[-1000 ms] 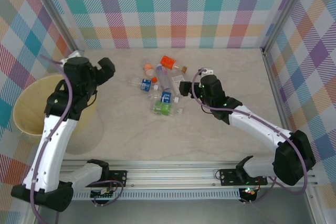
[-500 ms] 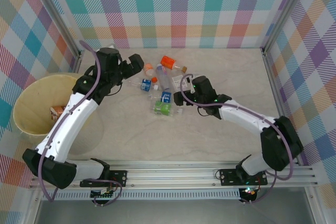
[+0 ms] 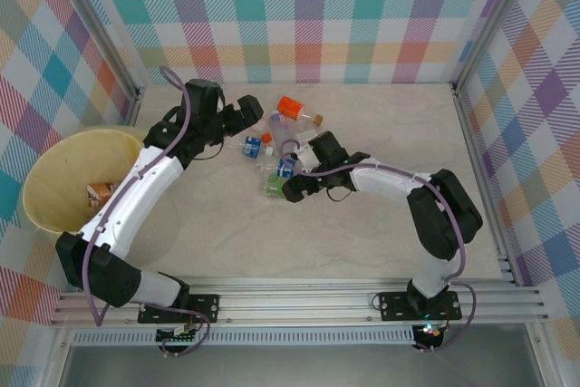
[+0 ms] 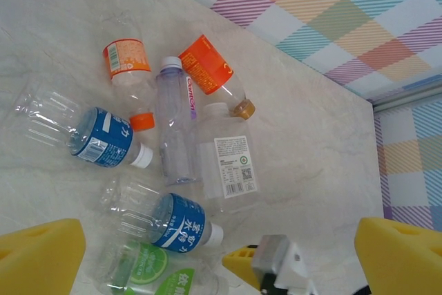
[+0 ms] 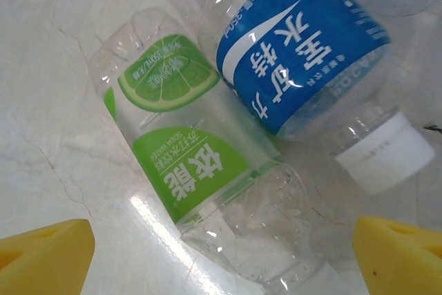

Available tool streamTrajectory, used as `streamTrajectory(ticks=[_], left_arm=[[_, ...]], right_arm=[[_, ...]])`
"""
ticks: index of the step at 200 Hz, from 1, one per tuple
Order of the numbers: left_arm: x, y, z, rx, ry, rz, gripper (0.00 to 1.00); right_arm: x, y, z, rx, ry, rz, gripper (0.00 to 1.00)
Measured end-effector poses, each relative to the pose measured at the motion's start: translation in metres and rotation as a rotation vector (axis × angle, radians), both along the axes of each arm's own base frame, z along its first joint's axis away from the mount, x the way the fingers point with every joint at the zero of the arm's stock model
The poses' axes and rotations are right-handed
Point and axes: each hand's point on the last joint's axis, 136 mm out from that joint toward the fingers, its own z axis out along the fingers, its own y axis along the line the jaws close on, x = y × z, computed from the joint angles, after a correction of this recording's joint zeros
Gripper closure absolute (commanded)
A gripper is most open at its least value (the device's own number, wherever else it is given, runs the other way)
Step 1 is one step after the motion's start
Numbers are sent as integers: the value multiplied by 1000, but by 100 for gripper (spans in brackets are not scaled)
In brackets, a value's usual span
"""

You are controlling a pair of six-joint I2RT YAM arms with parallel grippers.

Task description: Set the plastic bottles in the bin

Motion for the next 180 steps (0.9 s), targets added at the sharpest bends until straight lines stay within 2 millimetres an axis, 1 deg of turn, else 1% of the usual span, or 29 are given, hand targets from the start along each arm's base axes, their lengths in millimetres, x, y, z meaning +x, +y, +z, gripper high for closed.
streamTrajectory(ticks=[36, 49, 65, 89, 119, 145, 180], left_arm=[[-1, 1, 0, 2, 3, 1, 0], [-1, 1, -1, 6, 10, 2, 0], [-2, 1, -3, 8, 14, 2, 0], [-1, 1, -5, 11, 19, 2, 0], [0, 0, -6, 11, 22, 1, 0], [0, 1, -6, 12, 23, 1, 0], [-1, 1, -8, 16, 30, 2, 0]], right_arm=[[5, 7, -12, -33, -14, 49, 5], [3, 7, -18, -48, -10, 70, 5], [-7, 9, -22, -56, 12, 112, 6], [-24, 20, -23, -47, 29, 183, 6], [-31, 27, -26, -67, 2, 206, 6], [-28, 29, -31, -108, -42, 207, 7], [-26, 33, -50, -161, -69, 218, 13]])
